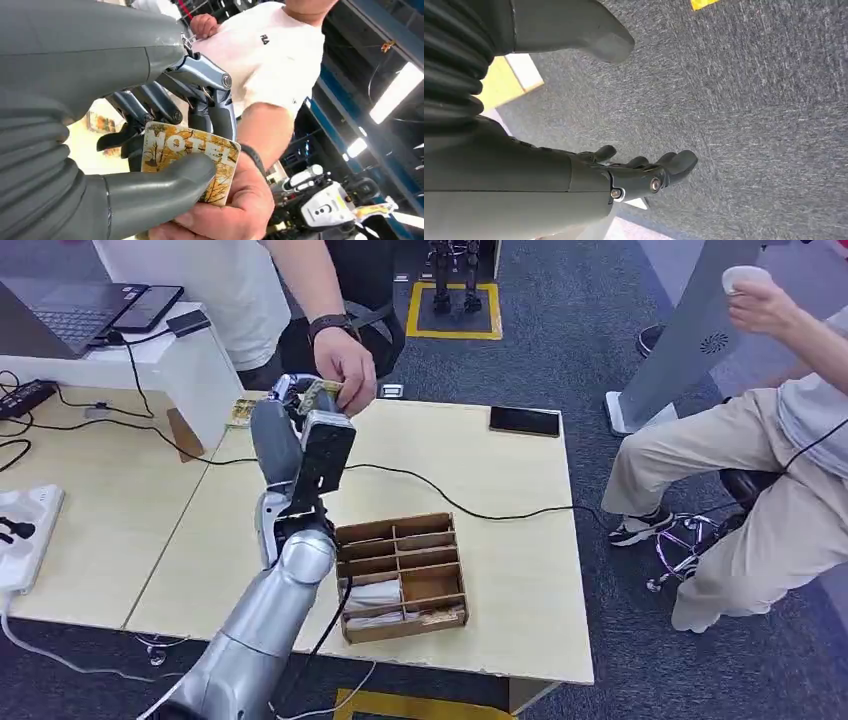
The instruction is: Pass the card to the sensor for recognition and then transmit it.
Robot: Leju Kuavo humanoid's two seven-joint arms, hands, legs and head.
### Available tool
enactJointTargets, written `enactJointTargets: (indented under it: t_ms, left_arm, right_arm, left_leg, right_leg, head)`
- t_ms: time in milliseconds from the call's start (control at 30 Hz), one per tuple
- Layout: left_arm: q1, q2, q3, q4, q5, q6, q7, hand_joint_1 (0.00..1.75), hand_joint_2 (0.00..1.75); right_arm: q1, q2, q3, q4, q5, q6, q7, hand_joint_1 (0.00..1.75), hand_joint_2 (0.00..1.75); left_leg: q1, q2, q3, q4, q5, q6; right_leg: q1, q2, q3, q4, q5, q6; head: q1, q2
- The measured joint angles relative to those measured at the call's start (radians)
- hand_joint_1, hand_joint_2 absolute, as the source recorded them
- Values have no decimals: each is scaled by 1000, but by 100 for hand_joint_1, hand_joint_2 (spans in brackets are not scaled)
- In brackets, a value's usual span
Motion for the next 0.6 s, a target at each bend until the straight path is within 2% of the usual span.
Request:
enactJointTargets:
  t_ms: [133,167,200,233,367,567,600]
  left_arm:
    - [-66,7,11,75,-32,1,5,175,175]
    - [-79,8,18,91,-42,1,4,157,175]
    - [-89,10,23,106,-48,1,1,110,175]
    - [-98,10,30,120,-50,1,-5,0,175]
    - [-112,8,68,150,-32,1,-56,0,175]
    - [-117,0,91,159,-6,2,-95,0,175]
    - [-116,-1,91,158,7,2,-104,0,0]
  right_arm:
    - [0,-9,14,16,0,0,3,0,175]
    - [0,-11,16,19,0,0,4,0,175]
    - [0,-13,19,22,0,0,6,0,175]
    - [-1,-14,20,24,0,0,8,0,175]
    - [-1,-18,29,31,-1,-2,11,0,175]
    - [-1,-21,39,38,-3,-2,11,0,175]
    - [-1,-21,40,38,-3,-2,12,0,175]
  left_leg:
    - [0,0,0,0,0,0]
    - [0,0,0,0,0,0]
    - [0,0,0,0,0,0]
    - [0,0,0,0,0,0]
    - [0,0,0,0,0,0]
    - [0,0,0,0,0,0]
    - [0,0,-1,0,0,0]
  right_leg:
    - [0,0,0,0,0,0]
    - [0,0,0,0,0,0]
    - [0,0,0,0,0,0]
    - [0,0,0,0,0,0]
    - [0,1,-1,0,0,0]
    - [0,0,0,0,0,0]
    - [0,0,0,0,0,0]
  head:
    - [0,0]
    - [0,0]
    - [0,0]
    - [0,0]
    - [0,0]
    - [0,0]
    - [0,0]
